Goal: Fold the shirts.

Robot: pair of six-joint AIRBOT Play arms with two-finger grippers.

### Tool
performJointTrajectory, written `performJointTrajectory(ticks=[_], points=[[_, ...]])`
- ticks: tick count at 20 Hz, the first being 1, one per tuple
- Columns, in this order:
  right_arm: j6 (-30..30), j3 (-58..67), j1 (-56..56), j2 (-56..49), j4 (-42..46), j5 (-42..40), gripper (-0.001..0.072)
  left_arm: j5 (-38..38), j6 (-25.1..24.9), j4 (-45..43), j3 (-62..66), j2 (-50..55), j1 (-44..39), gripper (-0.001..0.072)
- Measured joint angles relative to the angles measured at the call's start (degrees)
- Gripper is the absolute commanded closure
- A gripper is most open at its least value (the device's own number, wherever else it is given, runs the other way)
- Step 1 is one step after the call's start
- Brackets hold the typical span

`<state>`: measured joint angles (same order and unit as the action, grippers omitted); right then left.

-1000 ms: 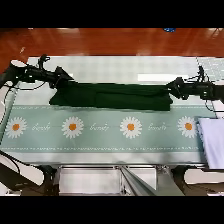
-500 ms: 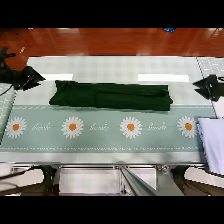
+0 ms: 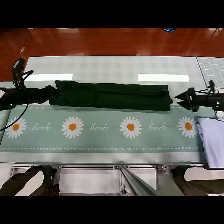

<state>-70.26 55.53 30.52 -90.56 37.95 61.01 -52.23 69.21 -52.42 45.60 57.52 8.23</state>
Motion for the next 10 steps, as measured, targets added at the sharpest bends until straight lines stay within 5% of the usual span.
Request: performJointTrajectory(ticks=[4,5,6,7,9,10], points=[[-0.26,3.54,-5.49,-5.46,-3.06,1.22,0.0302,1.51,0.0,0.96,-0.9,-0.26,-1.38,0.02],[-0.61,4.5,-6.93,-6.6,-3.52,1.18,0.0383,1.79,0.0,1.05,-0.96,-0.28,-1.51,0.02],[-0.72,5.49,-8.57,-7.65,-3.54,0.68,0.0585,2.05,0.02,1.11,-1.05,-0.28,-1.62,0.0204],[-1.05,6.25,-9.9,-8.41,-2.93,0.2,0.0694,2.05,0.0,1.11,-1.09,-0.31,-1.68,0.0284],[-0.66,7.85,-12.11,-8.85,-2.45,-0.13,0.0695,2.14,0.02,1.46,-1.14,-0.33,-1.81,0.0684],[-0.37,8.41,-12.83,-8.39,-1.9,0.15,0.0695,1.95,0.0,1.51,-1.16,-0.35,-1.88,0.0687]])
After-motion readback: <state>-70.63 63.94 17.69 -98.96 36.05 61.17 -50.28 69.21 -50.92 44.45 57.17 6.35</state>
